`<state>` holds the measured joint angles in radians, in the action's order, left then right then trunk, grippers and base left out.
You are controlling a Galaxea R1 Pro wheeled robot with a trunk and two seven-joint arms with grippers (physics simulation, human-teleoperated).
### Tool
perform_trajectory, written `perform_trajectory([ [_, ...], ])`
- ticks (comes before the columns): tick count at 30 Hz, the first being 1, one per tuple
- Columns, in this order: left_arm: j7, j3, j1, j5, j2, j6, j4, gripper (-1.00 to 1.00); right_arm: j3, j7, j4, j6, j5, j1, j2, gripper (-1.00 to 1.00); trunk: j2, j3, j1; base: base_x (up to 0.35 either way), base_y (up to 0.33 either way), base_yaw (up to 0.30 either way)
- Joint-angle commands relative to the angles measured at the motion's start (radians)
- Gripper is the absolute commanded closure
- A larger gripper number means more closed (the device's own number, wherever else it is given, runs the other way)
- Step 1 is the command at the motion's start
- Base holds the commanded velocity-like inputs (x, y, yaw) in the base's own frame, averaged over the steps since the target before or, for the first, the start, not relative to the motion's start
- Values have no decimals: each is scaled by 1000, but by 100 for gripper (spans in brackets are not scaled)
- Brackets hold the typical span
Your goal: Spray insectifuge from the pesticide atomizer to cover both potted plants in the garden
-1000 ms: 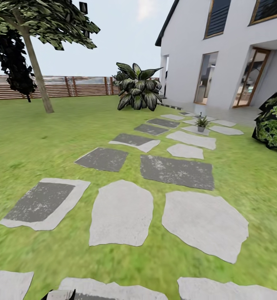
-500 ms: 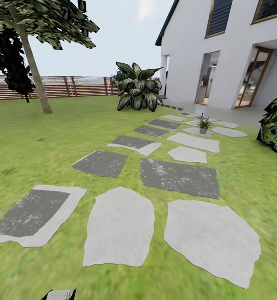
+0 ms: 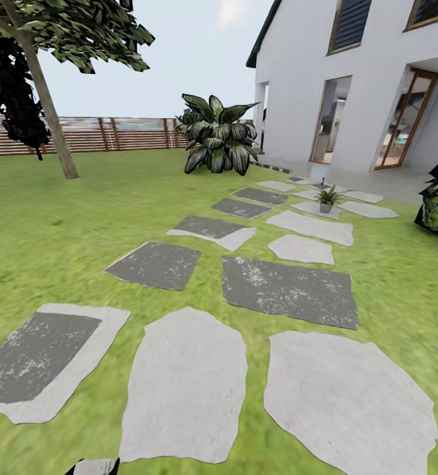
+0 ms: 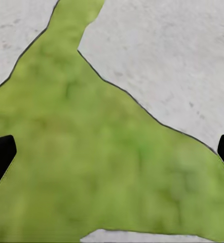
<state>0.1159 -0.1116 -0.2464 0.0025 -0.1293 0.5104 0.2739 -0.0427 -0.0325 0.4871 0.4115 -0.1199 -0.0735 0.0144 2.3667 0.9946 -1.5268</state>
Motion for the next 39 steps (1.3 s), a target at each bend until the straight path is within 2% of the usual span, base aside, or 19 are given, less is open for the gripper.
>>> perform_trajectory([
  [1,10,-8,-1,0,0,2,-1,-100,-3,-4,-1,3,-11,-1,-1,-100,0,1,0,338,0,0],
  [20,10,-8,-1,0,0,2,-1,-100,-5,-4,1,3,-9,-1,-2,-100,0,1,0,338,0,-5],
  [39,10,-9,-1,1,0,2,-1,-100,-5,-4,0,3,-10,-1,-2,-100,0,1,0,338,0,-205],
])
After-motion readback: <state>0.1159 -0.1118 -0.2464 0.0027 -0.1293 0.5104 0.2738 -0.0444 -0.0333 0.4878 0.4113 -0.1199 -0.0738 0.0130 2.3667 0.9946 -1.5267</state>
